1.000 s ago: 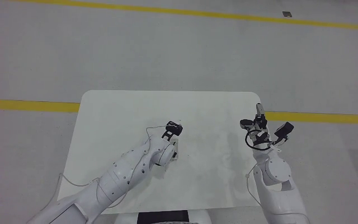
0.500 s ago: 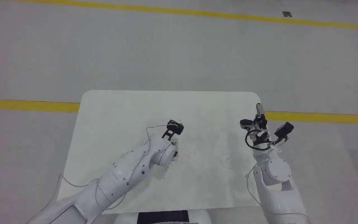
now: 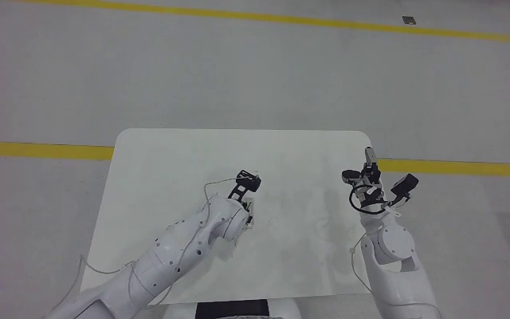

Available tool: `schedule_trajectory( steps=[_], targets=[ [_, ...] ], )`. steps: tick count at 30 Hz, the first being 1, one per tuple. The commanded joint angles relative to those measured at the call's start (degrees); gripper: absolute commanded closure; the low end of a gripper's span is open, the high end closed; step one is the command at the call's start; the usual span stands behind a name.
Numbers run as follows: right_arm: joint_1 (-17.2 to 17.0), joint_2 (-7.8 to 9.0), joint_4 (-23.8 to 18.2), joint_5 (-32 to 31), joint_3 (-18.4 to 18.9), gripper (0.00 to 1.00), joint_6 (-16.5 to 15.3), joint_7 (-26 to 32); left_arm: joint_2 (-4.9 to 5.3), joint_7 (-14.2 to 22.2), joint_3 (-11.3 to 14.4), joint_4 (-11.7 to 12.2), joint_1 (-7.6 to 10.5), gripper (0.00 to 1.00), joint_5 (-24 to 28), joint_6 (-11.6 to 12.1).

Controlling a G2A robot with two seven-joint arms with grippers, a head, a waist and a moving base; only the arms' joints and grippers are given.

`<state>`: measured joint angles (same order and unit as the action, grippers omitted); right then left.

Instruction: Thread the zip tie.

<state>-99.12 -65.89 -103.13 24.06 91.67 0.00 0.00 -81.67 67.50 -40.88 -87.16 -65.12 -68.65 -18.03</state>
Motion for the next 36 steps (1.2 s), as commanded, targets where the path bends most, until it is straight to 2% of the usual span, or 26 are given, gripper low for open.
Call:
schedule_trajectory(
  steps=[1, 9, 13, 16, 19, 26, 30, 36],
  targets=[
    [0.0, 0.00, 0.0, 0.0, 0.0, 0.00, 0.0, 0.0, 0.13, 0.1, -0.2, -0.7, -0.31, 1.00, -0.4, -0.1],
    [0.0, 0.00, 0.0, 0.0, 0.0, 0.00, 0.0, 0.0, 0.66, 0.7, -0.9, -3.1, -1.59, 1.00, -2.0, 0.1],
    [0.0, 0.00, 0.0, 0.0, 0.0, 0.00, 0.0, 0.0, 0.64, 0.1, -1.3, -2.2, -1.64, 1.00, -1.3, 0.3],
    [0.0, 0.00, 0.0, 0.0, 0.0, 0.00, 0.0, 0.0, 0.46, -0.7, -1.1, -1.3, -1.40, 0.74, -0.4, 0.4],
    [0.0, 0.00, 0.0, 0.0, 0.0, 0.00, 0.0, 0.0, 0.24, -1.5, -0.8, -0.1, -0.92, 0.67, 0.3, 0.5],
    [0.0, 0.00, 0.0, 0.0, 0.0, 0.00, 0.0, 0.0, -0.35, -1.7, 0.2, 3.1, 0.61, 0.69, 1.9, 1.1],
    [0.0, 0.00, 0.0, 0.0, 0.0, 0.00, 0.0, 0.0, -0.68, -1.9, 0.7, 4.7, 1.33, 0.78, 2.8, 1.5],
    [0.0, 0.00, 0.0, 0.0, 0.0, 0.00, 0.0, 0.0, -1.02, -1.5, 1.5, 6.0, 2.18, 0.83, 3.2, 1.4]
  ],
)
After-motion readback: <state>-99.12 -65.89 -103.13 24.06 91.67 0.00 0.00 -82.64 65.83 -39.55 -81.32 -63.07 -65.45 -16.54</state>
